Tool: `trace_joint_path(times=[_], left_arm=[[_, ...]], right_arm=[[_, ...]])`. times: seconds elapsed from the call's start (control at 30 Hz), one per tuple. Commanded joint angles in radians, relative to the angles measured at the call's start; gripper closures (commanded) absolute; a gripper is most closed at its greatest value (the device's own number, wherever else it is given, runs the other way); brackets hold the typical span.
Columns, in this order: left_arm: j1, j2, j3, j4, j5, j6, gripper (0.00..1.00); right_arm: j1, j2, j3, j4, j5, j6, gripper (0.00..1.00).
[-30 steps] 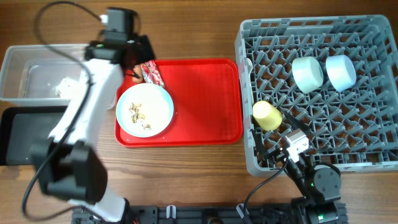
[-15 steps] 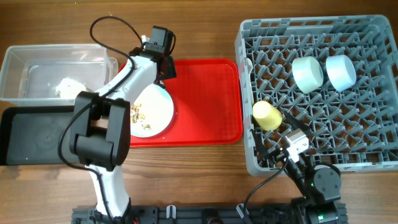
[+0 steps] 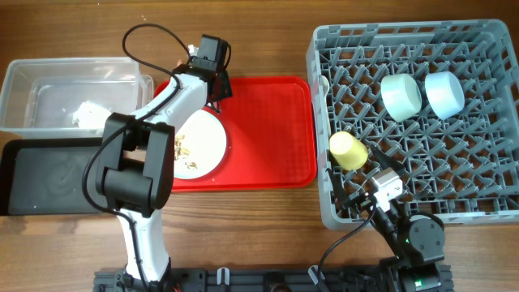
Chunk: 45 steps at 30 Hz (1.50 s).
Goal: Sort waste into correct bins and load items into the dishwasher rack
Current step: 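Grasp the red candy wrapper with the left gripper and drop it in the bin, then grasp the carrot with the left gripper and drop it in the bin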
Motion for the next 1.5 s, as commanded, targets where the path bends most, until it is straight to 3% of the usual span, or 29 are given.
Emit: trace_joint_path(times=[0.0, 0.13, 0.33, 0.37, 0.4, 0.43, 0.5, 0.57, 0.67, 0.77, 0.83, 0.97, 1.1, 1.17, 1.33, 1.4, 1.43, 1.47], left_arm=[[0.017, -0.16, 0.015, -0.098, 0.008, -0.005, 0.96], [0.101, -0.333, 0.015, -0.221, -0.165, -0.032, 0.96], [0.341, -0.404, 0.01, -0.244, -0.175, -0.037, 0.96], [0.377, -0.388, -0.001, -0.248, -0.173, -0.061, 0.89], [0.405, -0.366, -0.014, -0.241, -0.171, -0.087, 0.53], [0.421, -0.348, -0.019, -0.225, -0.172, -0.083, 0.29], [0.443, -0.327, -0.014, -0.214, -0.151, -0.066, 0.2], [0.434, -0.357, 0.005, -0.235, -0.033, -0.065, 0.21], [0.331, -0.399, 0.01, -0.231, 0.154, 0.047, 0.28], [0.172, -0.318, -0.025, -0.172, 0.019, 0.196, 0.27], [0.134, -0.229, -0.031, -0.129, -0.101, 0.197, 0.26], [0.138, -0.113, -0.031, -0.077, -0.123, 0.197, 0.29], [0.143, -0.054, -0.031, -0.05, -0.1, 0.197, 0.38], [0.143, -0.052, -0.031, -0.05, -0.077, 0.196, 0.5], [0.143, -0.051, -0.031, -0.049, -0.077, 0.188, 0.66], [0.143, -0.051, -0.031, -0.051, -0.076, 0.189, 0.66], [0.143, -0.051, -0.031, -0.053, -0.065, 0.189, 0.49], [0.143, -0.051, -0.032, -0.055, -0.053, 0.189, 0.4]], right_arm=[[-0.006, -0.006, -0.003, 0.005, -0.017, -0.009, 0.0], [-0.006, -0.006, -0.003, 0.005, -0.017, -0.009, 0.0], [-0.006, -0.006, -0.003, 0.005, -0.017, -0.009, 0.0], [-0.006, -0.006, -0.003, 0.005, -0.017, -0.009, 0.0], [-0.006, -0.006, -0.003, 0.005, -0.017, -0.009, 0.0], [-0.006, -0.006, -0.003, 0.005, -0.017, -0.009, 0.0], [-0.006, -0.006, -0.003, 0.005, -0.017, -0.009, 0.0], [-0.006, -0.006, -0.003, 0.005, -0.017, -0.009, 0.0], [-0.006, -0.006, -0.003, 0.005, -0.017, -0.009, 0.0], [-0.006, -0.006, -0.003, 0.005, -0.017, -0.009, 0.0], [-0.006, -0.006, -0.003, 0.005, -0.017, -0.009, 0.0], [-0.006, -0.006, -0.003, 0.005, -0.017, -0.009, 0.0], [-0.006, -0.006, -0.003, 0.005, -0.017, -0.009, 0.0], [-0.006, -0.006, -0.003, 0.005, -0.017, -0.009, 0.0], [-0.006, -0.006, -0.003, 0.005, -0.017, -0.009, 0.0], [-0.006, -0.006, -0.003, 0.005, -0.017, -0.009, 0.0], [-0.006, -0.006, -0.003, 0.005, -0.017, -0.009, 0.0], [-0.006, -0.006, -0.003, 0.005, -0.017, -0.009, 0.0]])
